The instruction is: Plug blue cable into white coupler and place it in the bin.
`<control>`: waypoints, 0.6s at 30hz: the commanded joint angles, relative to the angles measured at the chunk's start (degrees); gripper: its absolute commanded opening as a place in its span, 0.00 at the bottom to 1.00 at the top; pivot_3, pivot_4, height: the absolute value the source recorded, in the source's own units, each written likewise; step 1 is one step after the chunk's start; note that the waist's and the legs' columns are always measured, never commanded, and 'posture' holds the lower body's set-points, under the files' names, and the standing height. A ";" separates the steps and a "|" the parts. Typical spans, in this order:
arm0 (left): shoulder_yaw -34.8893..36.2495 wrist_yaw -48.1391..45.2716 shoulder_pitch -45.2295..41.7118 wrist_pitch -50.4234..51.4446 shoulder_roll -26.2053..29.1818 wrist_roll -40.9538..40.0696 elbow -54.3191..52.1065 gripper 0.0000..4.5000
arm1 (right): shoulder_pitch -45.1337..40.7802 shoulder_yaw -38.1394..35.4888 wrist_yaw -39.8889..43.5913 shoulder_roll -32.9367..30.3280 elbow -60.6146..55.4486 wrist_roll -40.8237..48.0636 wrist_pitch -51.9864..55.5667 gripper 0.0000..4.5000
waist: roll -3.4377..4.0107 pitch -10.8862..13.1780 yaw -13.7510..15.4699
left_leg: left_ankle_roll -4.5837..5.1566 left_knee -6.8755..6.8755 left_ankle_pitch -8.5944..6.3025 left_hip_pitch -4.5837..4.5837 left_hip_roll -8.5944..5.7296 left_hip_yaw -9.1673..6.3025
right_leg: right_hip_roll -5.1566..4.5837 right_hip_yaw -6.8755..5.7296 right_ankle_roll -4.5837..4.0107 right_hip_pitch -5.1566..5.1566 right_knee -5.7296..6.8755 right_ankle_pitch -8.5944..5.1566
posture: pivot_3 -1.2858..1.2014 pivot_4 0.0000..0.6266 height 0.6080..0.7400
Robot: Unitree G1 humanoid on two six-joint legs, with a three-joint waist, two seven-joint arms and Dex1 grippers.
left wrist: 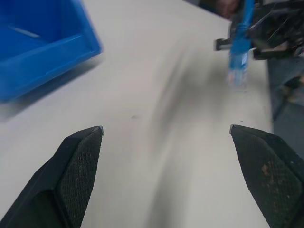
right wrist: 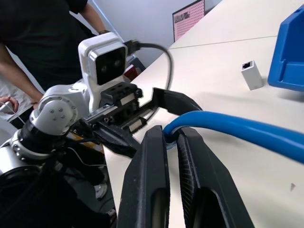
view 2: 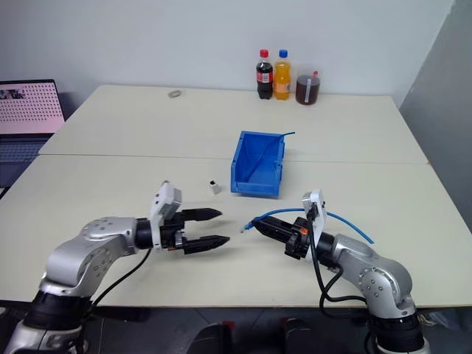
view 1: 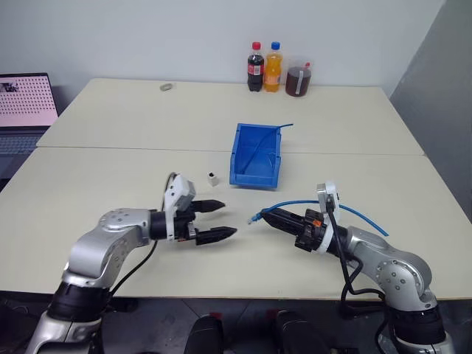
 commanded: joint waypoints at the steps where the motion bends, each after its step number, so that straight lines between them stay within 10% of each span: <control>1: 3.18 5.55 0.38 -4.59 0.31 4.50 0.30 1.00 | -0.40 -1.36 0.05 0.05 -0.32 0.61 -1.64 0.00 | -0.01 0.00 0.07 | 0.00 0.00 0.00 0.00 0.00 0.00 | 0.00 0.00 0.00 0.00 0.00 0.00 | 0.52 0.24 1.00; 18: -3.88 5.99 -15.36 -13.26 -1.80 16.89 26.39 1.00 | 1.23 -1.42 -2.84 0.22 -1.88 0.20 -3.08 0.00 | -0.13 0.07 0.42 | -0.01 0.03 0.00 -0.31 -0.04 0.03 | -0.01 -0.05 0.04 -0.20 -0.12 0.04 | 0.52 0.24 1.00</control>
